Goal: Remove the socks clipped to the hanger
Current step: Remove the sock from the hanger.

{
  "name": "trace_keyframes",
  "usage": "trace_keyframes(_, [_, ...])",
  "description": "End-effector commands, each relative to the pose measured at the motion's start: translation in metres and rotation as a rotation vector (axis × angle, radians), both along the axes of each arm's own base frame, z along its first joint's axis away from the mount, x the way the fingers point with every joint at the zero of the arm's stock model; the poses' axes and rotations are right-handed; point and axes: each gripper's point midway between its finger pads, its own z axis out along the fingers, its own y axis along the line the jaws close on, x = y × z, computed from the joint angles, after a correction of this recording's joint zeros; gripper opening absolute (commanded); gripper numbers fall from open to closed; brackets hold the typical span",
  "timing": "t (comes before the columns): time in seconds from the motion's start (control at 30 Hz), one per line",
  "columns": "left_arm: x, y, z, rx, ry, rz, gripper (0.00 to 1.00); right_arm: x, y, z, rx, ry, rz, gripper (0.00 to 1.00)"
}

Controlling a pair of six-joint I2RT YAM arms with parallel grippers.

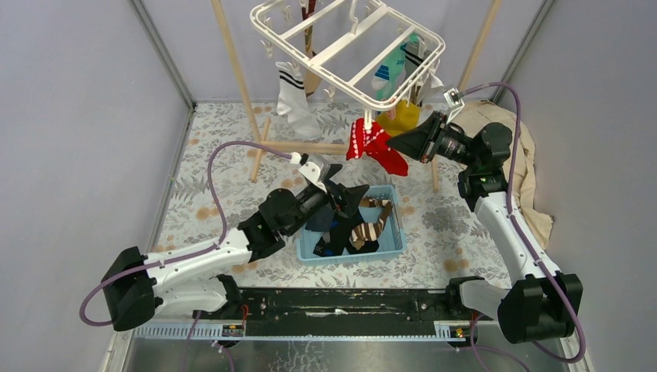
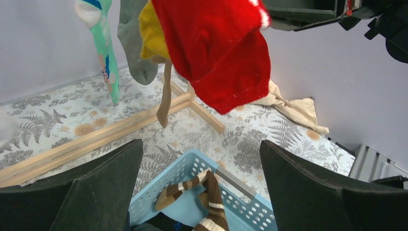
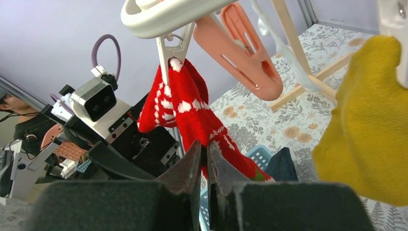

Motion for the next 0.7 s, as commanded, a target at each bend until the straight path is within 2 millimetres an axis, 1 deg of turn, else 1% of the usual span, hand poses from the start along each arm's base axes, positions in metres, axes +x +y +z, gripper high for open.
trace_keyframes(0.0, [0.012,0.01,0.044,-0.157,-0.137,0.072,0.99,-0.019,0.003,0.019,0.014,-0.071,0.047,0.11])
trace_keyframes(0.27, [0.026,0.002,0.053,-0.249,-0.179,0.099,0.99,-0.019,0.008,0.027,0.03,-0.06,0.059,0.1])
trace_keyframes(0.43, [0.036,-0.004,0.06,-0.312,-0.187,0.086,0.99,-0.02,0.015,0.027,0.031,-0.045,0.083,0.1])
trace_keyframes(0.6, [0.041,-0.011,0.063,-0.341,-0.185,0.073,0.99,-0.019,0.017,0.027,0.023,-0.041,0.084,0.1])
trace_keyframes(0.67, [0.044,-0.01,0.064,-0.357,-0.176,0.072,0.96,-0.019,0.017,0.027,0.02,-0.041,0.086,0.09])
